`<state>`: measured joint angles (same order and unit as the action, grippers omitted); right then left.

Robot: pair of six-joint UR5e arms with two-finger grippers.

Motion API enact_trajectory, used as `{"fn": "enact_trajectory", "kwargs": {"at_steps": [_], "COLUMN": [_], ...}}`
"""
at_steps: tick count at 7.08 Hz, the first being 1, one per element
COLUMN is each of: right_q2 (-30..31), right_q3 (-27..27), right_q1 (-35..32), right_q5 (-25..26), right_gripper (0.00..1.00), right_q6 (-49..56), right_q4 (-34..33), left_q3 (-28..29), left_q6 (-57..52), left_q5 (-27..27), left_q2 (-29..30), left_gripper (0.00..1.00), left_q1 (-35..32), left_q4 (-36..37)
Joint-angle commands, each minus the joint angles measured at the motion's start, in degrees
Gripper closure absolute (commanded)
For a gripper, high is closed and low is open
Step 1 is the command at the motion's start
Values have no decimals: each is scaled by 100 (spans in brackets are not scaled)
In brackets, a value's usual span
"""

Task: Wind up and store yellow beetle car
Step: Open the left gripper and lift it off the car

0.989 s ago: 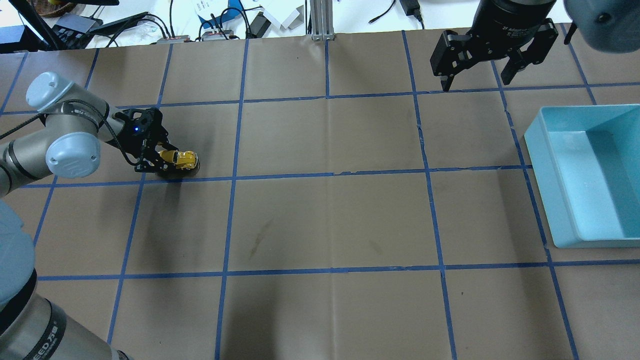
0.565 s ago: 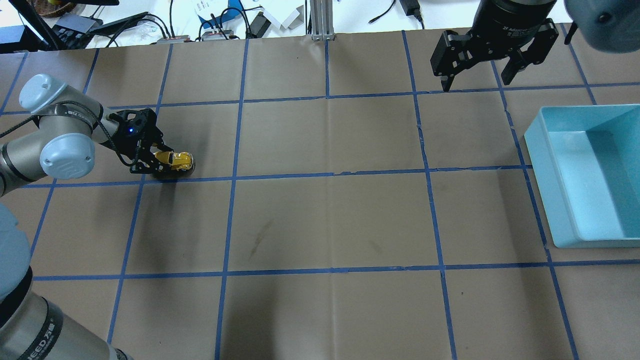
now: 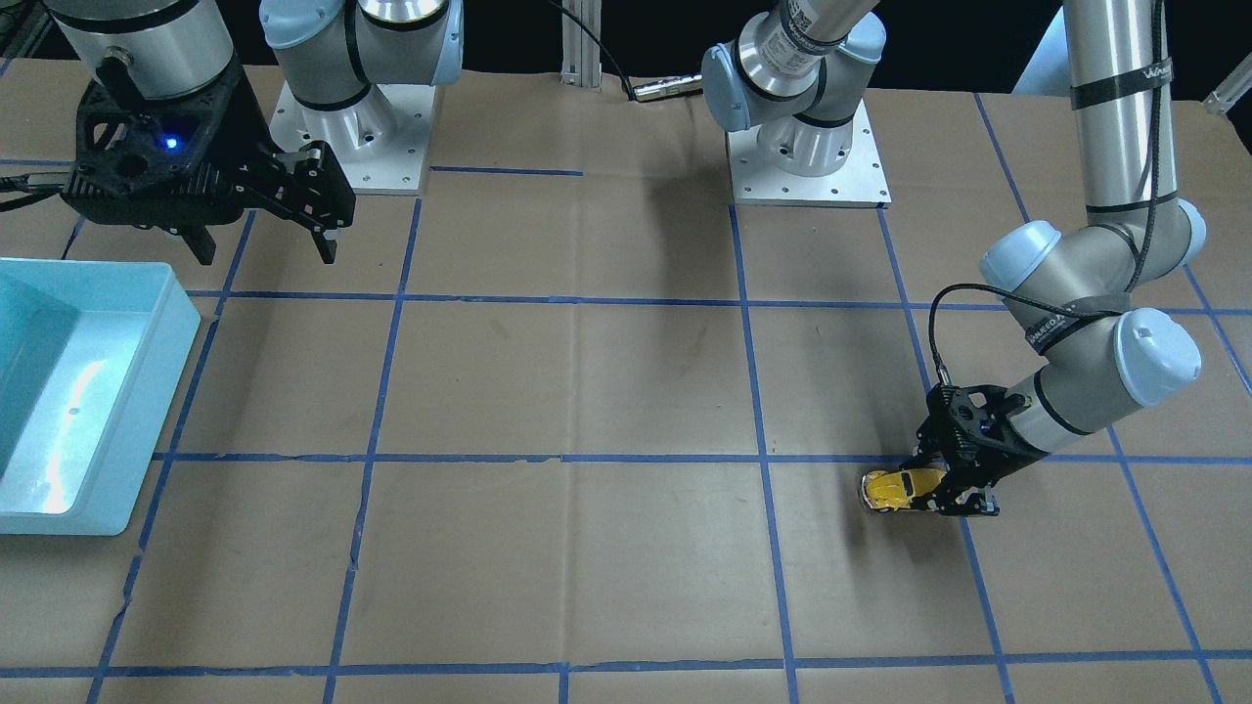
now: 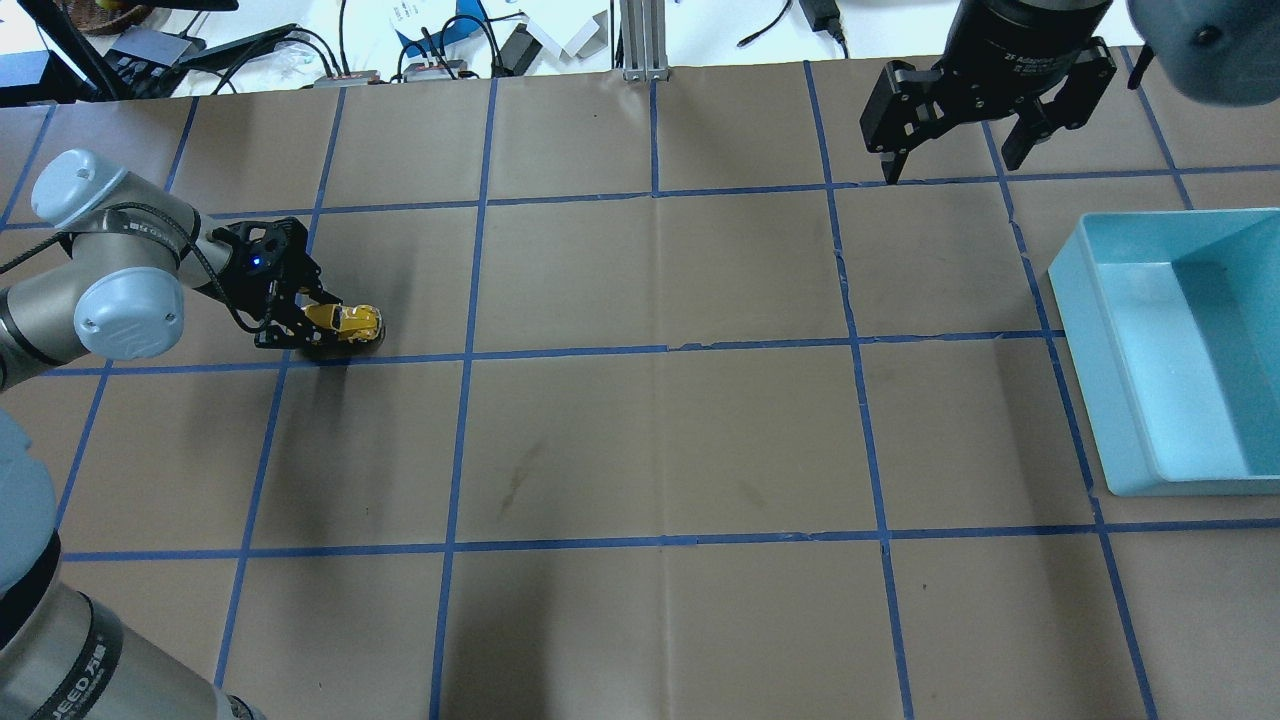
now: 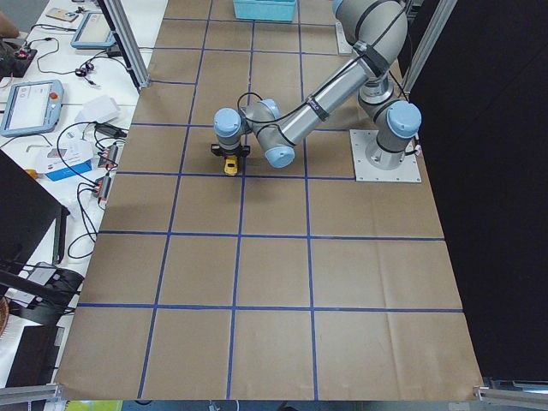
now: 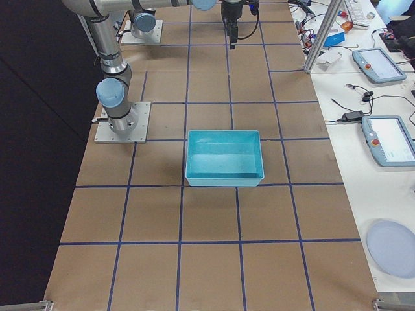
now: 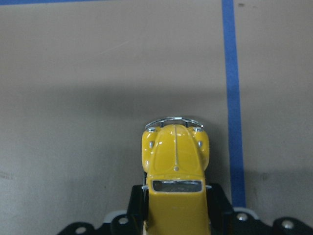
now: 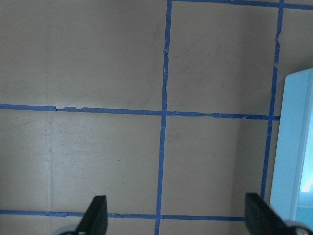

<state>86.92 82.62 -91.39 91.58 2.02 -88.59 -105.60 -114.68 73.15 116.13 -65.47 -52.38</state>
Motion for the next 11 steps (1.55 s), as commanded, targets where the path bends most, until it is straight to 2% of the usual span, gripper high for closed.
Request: {"fn": "enact_trajectory", "kwargs": {"at_steps": [1,4,5,7,9,11], "right_q2": [0,0,0,0,0,0], "right_q3": [0,0,0,0,0,0], "right_q1": [-1,-1,-1,-1,-1,-1], "right_q5": [0,-9,-9,-9,-9,-9], "right_gripper": [0,0,0,0,0,0], "right_q6": [0,0,0,0,0,0], "right_q4": [0,9,9,9,9,9], "left_q3": [4,57,100,110,188,372], "left_q6": [15,147,635,2553,4420,5757], "left_q5": [42,24,59,77,1126,1167], "left_q2": [-2,-116,-395,-966,-1634,-2110], "left_gripper": [0,0,0,0,0,0], "left_q1": [8,-9,-79,-341,-1279,-1748], "left_q4": [-1,-70,-488,-746,-861,-1465]}}
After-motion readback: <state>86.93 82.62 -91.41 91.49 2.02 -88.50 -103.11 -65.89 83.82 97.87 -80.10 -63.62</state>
